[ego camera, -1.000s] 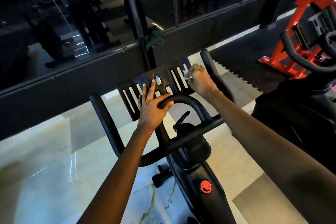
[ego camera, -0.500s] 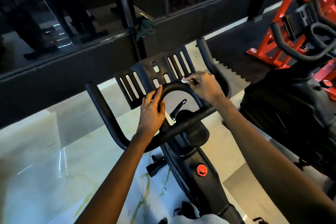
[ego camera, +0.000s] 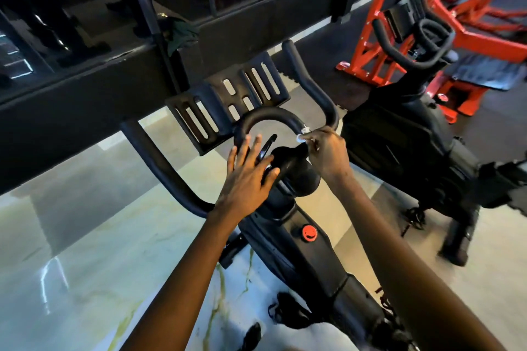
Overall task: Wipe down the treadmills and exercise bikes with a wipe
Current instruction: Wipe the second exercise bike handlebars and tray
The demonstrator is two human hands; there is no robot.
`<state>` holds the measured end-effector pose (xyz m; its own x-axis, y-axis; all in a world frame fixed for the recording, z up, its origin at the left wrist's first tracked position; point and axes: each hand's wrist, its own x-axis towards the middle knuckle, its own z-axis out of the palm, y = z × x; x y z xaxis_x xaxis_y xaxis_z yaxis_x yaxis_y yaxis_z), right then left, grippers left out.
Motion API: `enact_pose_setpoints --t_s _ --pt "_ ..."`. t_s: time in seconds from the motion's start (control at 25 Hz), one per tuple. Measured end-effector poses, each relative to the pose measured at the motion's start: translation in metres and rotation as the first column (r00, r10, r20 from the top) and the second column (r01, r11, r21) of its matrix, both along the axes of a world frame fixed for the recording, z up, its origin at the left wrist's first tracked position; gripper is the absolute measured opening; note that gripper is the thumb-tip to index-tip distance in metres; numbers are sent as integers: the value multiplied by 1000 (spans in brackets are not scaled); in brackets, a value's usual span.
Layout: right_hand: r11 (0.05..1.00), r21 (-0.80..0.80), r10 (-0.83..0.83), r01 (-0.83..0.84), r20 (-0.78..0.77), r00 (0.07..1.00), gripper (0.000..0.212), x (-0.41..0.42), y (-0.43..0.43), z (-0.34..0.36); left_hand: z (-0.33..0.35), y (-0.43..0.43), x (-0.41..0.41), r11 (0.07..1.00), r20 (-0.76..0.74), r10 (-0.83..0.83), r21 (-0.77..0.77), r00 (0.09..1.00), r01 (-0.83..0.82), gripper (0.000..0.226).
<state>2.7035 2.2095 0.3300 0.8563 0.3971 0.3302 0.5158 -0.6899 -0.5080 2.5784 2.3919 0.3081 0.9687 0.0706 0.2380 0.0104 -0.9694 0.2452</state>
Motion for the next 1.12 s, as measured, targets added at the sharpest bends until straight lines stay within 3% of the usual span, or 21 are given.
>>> enact_pose_setpoints --t_s 0.16,0.36,0.6,0.84,0.96,1.12 --pt "973 157 -163 168 -49 985 34 -34 -5 -2 -4 2 1 993 56 -116 -27 992 117 66" --pt "958 149 -233 243 -83 969 18 -87 -2 -23 -1 1 -1 980 69 -165 -104 984 172 55" --pt "971 100 -206 219 -126 970 24 -91 -10 -30 -2 1 0 981 53 -159 -107 986 164 55" --pt "954 169 -222 248 -158 962 19 -91 -15 -34 -2 3 0 978 66 -159 -124 985 166 53" --pt "927 213 -250 310 -268 931 12 -92 -41 -32 1 -1 1 983 85 -123 -126 989 133 50" --pt "856 180 -418 485 -312 853 28 -107 -100 -22 22 -25 34 949 45 -214 -228 976 218 44"
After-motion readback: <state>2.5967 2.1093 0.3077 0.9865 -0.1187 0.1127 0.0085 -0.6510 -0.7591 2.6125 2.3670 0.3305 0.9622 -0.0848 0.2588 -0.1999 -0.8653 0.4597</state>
